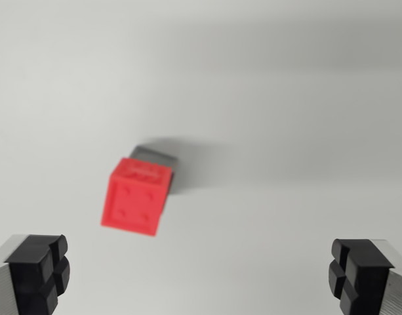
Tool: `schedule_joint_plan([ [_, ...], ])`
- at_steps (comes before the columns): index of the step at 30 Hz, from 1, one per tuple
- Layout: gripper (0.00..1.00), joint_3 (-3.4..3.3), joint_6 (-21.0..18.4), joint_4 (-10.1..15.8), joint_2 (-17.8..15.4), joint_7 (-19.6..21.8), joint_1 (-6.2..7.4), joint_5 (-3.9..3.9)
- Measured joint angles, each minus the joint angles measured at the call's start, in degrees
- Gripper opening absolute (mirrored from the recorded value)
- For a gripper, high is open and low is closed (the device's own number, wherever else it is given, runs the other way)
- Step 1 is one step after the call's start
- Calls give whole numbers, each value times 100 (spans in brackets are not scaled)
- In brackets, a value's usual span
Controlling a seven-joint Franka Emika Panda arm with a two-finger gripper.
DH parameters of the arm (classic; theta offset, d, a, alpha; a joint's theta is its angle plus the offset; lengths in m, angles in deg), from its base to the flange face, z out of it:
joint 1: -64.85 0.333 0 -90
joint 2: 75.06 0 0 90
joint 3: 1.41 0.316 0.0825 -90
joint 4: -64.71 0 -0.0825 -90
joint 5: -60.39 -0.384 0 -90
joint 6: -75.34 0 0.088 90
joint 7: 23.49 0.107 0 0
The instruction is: Destack cube
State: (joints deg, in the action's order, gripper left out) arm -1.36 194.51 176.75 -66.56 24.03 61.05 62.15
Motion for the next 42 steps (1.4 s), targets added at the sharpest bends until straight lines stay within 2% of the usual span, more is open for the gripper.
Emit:
schedule_joint_plan([
  [13, 100, 0, 0, 3, 0, 3, 0, 0],
  [20, 100, 0, 75, 93, -1, 59, 11, 0],
  [28, 100, 4, 277, 325, -37, 204, 50, -4],
  [42, 100, 30, 869, 970, -110, 657, 160, -30],
])
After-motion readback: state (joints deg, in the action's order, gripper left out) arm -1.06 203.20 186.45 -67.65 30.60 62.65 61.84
